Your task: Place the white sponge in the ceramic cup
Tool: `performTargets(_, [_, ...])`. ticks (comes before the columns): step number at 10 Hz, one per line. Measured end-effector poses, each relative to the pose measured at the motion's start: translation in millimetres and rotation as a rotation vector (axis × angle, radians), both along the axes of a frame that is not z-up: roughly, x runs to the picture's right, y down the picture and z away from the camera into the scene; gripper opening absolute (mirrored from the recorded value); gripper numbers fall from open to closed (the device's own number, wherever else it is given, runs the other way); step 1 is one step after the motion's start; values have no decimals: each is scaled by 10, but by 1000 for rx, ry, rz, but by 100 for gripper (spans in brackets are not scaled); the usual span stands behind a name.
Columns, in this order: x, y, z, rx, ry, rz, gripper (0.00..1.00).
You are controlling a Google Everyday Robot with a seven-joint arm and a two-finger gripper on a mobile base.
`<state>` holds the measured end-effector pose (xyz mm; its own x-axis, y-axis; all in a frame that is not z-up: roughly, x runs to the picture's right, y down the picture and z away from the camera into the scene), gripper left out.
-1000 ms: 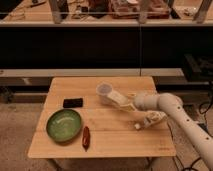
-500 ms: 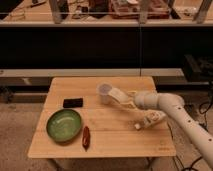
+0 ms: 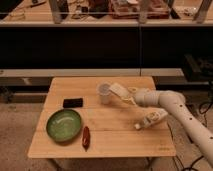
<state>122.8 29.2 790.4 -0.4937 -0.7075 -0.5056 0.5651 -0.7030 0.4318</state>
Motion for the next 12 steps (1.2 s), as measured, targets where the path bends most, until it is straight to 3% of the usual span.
performTargets(12, [-452, -382, 200, 6, -18, -71, 0])
